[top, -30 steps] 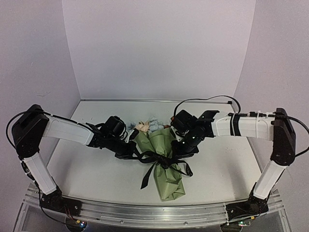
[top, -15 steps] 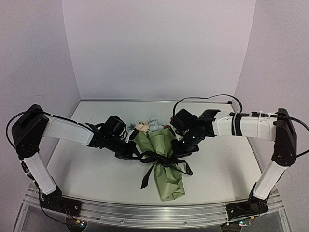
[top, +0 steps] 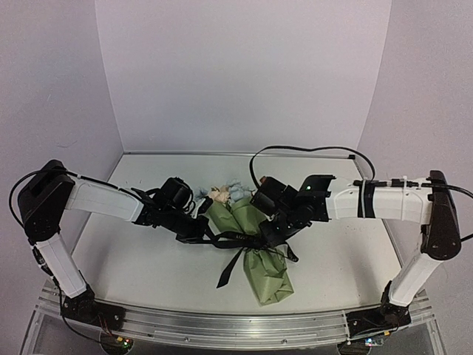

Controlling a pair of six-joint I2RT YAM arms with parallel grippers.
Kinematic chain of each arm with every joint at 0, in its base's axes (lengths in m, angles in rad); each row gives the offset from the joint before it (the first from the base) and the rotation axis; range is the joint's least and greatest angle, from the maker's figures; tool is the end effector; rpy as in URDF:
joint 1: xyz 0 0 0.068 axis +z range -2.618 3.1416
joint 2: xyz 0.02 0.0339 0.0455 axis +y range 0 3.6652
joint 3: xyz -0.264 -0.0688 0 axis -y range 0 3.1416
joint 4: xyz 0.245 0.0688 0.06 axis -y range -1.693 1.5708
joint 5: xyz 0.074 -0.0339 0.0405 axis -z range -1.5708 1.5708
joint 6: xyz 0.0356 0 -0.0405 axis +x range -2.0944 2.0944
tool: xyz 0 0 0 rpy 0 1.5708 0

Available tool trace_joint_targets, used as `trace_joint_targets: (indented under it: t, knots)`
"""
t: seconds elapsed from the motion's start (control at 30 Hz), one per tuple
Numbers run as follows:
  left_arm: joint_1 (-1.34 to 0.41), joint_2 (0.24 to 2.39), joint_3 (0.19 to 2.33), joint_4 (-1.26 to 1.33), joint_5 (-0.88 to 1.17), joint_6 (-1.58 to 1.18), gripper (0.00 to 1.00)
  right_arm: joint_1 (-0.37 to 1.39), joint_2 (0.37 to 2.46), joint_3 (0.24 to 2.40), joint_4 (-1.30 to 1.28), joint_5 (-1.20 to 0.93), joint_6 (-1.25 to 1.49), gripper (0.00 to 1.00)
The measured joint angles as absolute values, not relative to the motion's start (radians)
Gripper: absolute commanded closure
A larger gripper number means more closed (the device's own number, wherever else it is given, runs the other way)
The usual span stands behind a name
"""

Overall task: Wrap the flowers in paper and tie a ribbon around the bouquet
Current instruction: Adjust the half-tied ribbon on the folded bouquet.

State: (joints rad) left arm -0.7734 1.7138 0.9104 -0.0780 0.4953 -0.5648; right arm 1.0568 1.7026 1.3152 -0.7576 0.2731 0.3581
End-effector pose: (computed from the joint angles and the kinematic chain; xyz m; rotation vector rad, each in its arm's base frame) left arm 0.2300 -0.2482 0.1589 0.5202 2.6359 -1.1266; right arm 0.1799 0.2991 0.2396 -0.8307 2.5098 0.0953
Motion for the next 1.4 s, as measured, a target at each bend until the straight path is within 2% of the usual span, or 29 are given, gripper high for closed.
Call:
trace_joint_targets:
  t: [0.13, 0.33, 0.4, 0.47, 0.53, 0.7, 0.83, 1.0, 1.13, 1.4]
  knots:
    - [-0.773, 1.714, 0.910, -0.078, 0.496, -0.564, 1.00, 1.078, 1.696, 1.314, -0.749, 0.354, 0.334, 0.89]
    - [-0.773, 1.714, 0.910, -0.078, 0.496, -0.557, 1.00, 1.071, 1.695, 1.312, -0.739, 0.362, 0.331, 0.53]
    - [-0.773, 1.714, 0.910, -0.078, 0.496, -0.556, 1.00, 1.049, 1.689, 1.296, -0.724, 0.330, 0.338, 0.45]
    - [-0.773, 1.714, 0.910, -0.078, 0.496, -0.556, 1.00, 1.013, 1.664, 1.254, -0.704, 0.287, 0.344, 0.41]
    - [-0.773, 1.714, 0.911, -0.078, 0.496, -0.557, 1.00, 0.971, 1.617, 1.187, -0.665, 0.234, 0.352, 0.41]
    - [-0.773, 1.714, 0.928, -0.077, 0.496, -0.557, 1.00, 0.854, 1.475, 1.005, -0.583, 0.094, 0.421, 0.52]
    - [-0.773, 1.714, 0.935, -0.077, 0.496, -0.558, 1.00, 0.792, 1.451, 0.921, -0.528, 0.007, 0.503, 0.58]
    - [-0.773, 1.716, 0.937, -0.078, 0.497, -0.557, 1.00, 0.787, 1.487, 0.845, -0.447, -0.027, 0.615, 0.70]
    - [-0.773, 1.716, 0.946, -0.080, 0.496, -0.556, 1.00, 0.788, 1.530, 0.786, -0.353, -0.043, 0.701, 0.76]
    - [-0.772, 1.716, 0.955, -0.096, 0.495, -0.549, 1.00, 0.928, 1.556, 0.750, -0.253, 0.025, 0.808, 0.78]
